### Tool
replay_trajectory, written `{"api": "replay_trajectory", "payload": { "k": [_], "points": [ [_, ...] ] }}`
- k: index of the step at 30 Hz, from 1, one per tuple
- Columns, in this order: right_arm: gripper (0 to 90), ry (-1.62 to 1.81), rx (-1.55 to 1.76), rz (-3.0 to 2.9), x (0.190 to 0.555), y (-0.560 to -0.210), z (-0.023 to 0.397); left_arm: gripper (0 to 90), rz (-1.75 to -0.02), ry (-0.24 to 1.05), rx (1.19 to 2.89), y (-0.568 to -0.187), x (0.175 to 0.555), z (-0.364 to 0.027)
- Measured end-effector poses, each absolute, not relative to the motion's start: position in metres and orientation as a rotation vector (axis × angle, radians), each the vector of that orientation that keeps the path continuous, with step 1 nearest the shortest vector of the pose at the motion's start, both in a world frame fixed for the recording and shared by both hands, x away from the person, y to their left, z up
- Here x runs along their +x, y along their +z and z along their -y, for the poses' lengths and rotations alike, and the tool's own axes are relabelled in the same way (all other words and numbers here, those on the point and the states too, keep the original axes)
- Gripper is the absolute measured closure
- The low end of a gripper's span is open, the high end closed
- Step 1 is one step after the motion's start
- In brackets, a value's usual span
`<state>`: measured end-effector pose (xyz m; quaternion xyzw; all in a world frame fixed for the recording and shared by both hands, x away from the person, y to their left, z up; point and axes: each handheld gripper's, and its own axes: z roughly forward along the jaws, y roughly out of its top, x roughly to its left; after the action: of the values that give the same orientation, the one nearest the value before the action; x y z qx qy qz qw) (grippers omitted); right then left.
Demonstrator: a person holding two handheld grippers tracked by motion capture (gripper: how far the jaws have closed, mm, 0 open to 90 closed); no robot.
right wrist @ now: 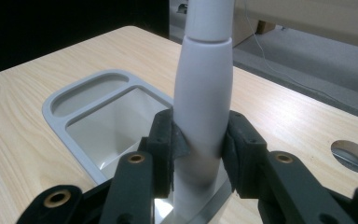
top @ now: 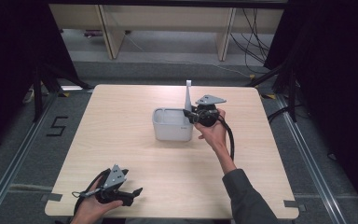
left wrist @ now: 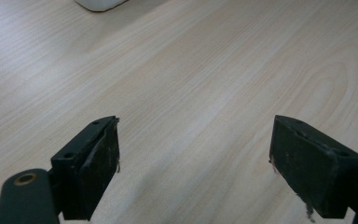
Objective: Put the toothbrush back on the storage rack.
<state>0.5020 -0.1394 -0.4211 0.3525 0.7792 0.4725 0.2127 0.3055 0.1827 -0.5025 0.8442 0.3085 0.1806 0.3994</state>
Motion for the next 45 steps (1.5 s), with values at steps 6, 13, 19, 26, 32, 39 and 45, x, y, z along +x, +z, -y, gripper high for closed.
{"api": "replay_trajectory", "payload": {
  "k": [6, 13, 19, 26, 32, 39, 45],
  "points": [
    [66.4, 1.305, 0.989, -2.151, 0.501, -0.423, 0.138, 15.4, -0.795, 0.448, 2.127, -0.502, 0.305, -0.182],
    [66.4, 1.289, 1.006, -2.173, 0.5, -0.424, 0.138, 15.4, -0.786, 0.464, 2.132, -0.503, 0.305, -0.182],
    [66.4, 1.289, 1.013, -2.166, 0.501, -0.428, 0.138, 15.4, -0.787, 0.465, 2.131, -0.503, 0.305, -0.182],
    [63.0, 1.305, 0.976, -2.132, 0.501, -0.425, 0.141, 15.4, -0.796, 0.447, 2.132, -0.502, 0.305, -0.182],
    [54.8, 1.324, 1.003, -2.13, 0.497, -0.421, 0.142, 15.4, -0.787, 0.455, 2.14, -0.502, 0.305, -0.182],
    [45.4, 1.341, 1.027, -2.092, 0.492, -0.417, 0.146, 15.4, -0.788, 0.464, 2.133, -0.503, 0.305, -0.182],
    [42.1, 1.367, 1.051, -2.094, 0.486, -0.412, 0.153, 15.4, -0.781, 0.452, 2.142, -0.503, 0.305, -0.182]
  ]
}}
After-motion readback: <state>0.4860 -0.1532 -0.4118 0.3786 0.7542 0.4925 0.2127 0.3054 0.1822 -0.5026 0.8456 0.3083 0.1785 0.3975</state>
